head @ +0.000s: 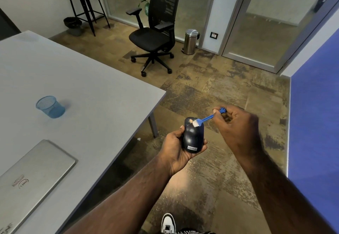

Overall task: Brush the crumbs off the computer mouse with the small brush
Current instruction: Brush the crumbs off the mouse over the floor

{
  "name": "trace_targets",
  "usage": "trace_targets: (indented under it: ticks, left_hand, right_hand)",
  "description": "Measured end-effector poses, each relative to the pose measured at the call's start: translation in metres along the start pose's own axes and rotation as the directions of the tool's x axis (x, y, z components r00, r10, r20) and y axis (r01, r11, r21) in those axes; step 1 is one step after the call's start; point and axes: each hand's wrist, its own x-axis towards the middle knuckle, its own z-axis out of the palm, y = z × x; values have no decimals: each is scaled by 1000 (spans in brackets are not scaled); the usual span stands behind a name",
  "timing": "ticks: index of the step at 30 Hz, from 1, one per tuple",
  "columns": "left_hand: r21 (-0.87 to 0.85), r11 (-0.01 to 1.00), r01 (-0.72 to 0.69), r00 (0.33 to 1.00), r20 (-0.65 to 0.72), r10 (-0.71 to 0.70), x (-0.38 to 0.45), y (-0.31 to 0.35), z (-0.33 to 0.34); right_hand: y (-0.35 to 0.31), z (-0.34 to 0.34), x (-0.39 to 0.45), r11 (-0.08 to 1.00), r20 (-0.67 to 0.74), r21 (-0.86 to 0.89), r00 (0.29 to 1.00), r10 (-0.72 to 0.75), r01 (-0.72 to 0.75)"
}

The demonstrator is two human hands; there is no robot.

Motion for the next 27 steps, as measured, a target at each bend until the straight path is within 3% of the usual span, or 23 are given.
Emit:
trace_targets:
  ticks: [9,15,18,22,27]
  left_hand:
    - [-7,1000,16,1000,9,-16,3,0,-3]
    - [-15,1000,6,1000,18,-6,2,1,-2]
    - [-10,1000,4,1000,24,-4,2,1,-1]
    - [-19,1000,21,999,24,-21,1,-2,1]
    - [-12,1000,18,999,31,-18,0,-3,1]
  right_hand:
    - [25,1,17,995,-48,-69,996,71,-74]
    - [19,-5,12,965,10,188,983,181,-180]
    - [21,-3,7,961,44,178,977,207,-211]
    - [28,-4,13,958,-20,126,965,261,-257]
    - [22,-7,12,946,12,203,967,256,-253]
